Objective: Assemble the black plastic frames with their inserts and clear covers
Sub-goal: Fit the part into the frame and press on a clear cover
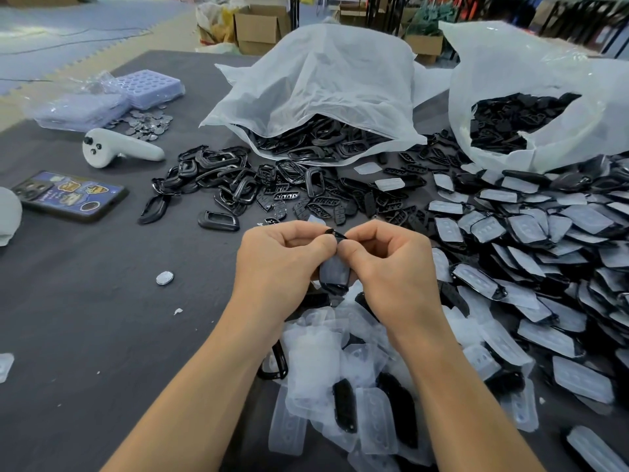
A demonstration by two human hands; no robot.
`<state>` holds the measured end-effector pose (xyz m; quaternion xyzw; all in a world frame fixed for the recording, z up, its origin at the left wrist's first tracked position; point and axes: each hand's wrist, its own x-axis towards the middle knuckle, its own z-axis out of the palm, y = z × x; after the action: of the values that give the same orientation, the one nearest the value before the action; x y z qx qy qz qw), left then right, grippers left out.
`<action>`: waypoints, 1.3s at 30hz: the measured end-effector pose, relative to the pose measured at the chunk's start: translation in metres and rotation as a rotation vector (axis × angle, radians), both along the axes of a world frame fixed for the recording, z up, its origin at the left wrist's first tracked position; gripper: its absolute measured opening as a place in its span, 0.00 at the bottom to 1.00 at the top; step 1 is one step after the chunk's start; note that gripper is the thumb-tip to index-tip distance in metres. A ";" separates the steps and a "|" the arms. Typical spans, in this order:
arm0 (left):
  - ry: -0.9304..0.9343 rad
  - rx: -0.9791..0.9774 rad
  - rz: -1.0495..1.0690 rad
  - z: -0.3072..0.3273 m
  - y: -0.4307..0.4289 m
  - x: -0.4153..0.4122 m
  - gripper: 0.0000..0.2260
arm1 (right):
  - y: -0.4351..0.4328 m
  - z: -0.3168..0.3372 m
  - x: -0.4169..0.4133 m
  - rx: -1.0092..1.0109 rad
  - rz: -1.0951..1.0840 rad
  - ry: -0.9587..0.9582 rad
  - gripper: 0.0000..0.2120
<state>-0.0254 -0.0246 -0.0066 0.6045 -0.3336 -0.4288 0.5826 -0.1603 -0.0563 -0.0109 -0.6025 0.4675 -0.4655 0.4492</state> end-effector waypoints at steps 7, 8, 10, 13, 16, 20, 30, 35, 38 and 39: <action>-0.062 -0.013 0.023 -0.001 0.000 0.002 0.04 | 0.000 0.001 0.001 0.039 0.006 -0.014 0.06; -0.042 -0.015 0.001 0.001 0.001 0.002 0.05 | 0.000 0.000 0.000 0.041 -0.007 -0.018 0.06; -0.015 -0.025 -0.030 0.002 0.002 0.001 0.10 | -0.001 0.000 -0.001 0.037 -0.032 -0.016 0.06; -0.033 -0.016 -0.056 0.002 0.002 0.000 0.06 | 0.000 0.001 -0.002 0.026 -0.041 -0.003 0.07; -0.089 0.010 -0.052 -0.001 0.001 0.000 0.10 | 0.001 0.003 -0.002 0.009 -0.037 0.023 0.07; -0.077 0.010 -0.050 -0.001 0.000 0.001 0.06 | 0.004 0.005 -0.001 -0.015 -0.025 0.067 0.06; -0.063 0.014 -0.009 -0.005 -0.001 0.003 0.06 | 0.004 0.003 0.002 -0.007 -0.043 0.093 0.09; -0.086 0.005 -0.204 0.001 0.003 0.001 0.14 | 0.002 0.000 0.000 -0.031 -0.146 0.112 0.11; -0.087 -0.009 -0.165 0.001 0.003 0.001 0.15 | 0.002 -0.001 0.001 -0.025 -0.122 0.092 0.08; -0.097 -0.015 -0.148 0.001 0.003 0.001 0.15 | 0.002 -0.001 0.001 -0.021 -0.103 0.088 0.06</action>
<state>-0.0241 -0.0217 -0.0055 0.5939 -0.4085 -0.4384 0.5368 -0.1593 -0.0544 -0.0116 -0.6023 0.5121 -0.4659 0.3975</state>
